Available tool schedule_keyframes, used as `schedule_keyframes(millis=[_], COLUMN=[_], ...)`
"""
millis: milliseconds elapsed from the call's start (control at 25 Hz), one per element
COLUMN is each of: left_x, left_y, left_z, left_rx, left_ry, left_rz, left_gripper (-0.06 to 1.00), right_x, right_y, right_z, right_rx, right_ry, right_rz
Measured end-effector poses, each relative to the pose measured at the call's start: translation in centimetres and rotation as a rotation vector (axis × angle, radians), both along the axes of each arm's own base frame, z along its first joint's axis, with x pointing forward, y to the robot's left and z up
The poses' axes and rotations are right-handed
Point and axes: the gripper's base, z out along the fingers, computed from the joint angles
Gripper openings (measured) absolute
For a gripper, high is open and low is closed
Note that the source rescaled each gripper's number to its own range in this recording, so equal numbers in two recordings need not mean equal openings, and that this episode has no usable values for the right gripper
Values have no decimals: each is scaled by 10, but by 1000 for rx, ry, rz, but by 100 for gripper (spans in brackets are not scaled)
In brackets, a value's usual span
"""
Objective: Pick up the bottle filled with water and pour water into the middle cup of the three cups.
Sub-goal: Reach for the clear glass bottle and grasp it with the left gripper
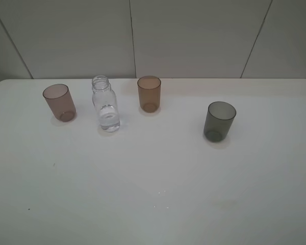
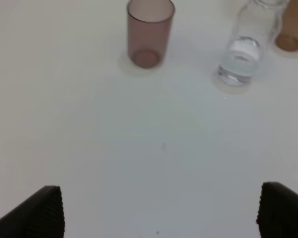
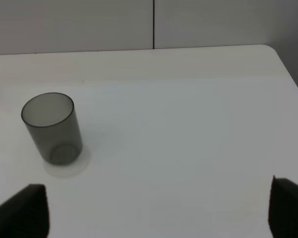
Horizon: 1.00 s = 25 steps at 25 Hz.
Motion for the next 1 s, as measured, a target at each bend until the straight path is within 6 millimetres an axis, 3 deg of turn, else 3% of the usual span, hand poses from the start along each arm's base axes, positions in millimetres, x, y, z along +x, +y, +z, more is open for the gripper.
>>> schedule_keyframes(millis=[320,600,1000], left_x=[73,140,199], left_y=[-19,-24,-71], left_z=[12,-13,-60], left_rx=[-83,-44,133], left_ry=[20,111,12], left_rz=[-200,-233,-260], left_gripper=[100,100,100], right_x=[0,0,0], right_y=[0,0,0], right_z=[0,0,0], right_rx=[0,0,0], right_ry=[0,0,0], right_rz=[0,0,0])
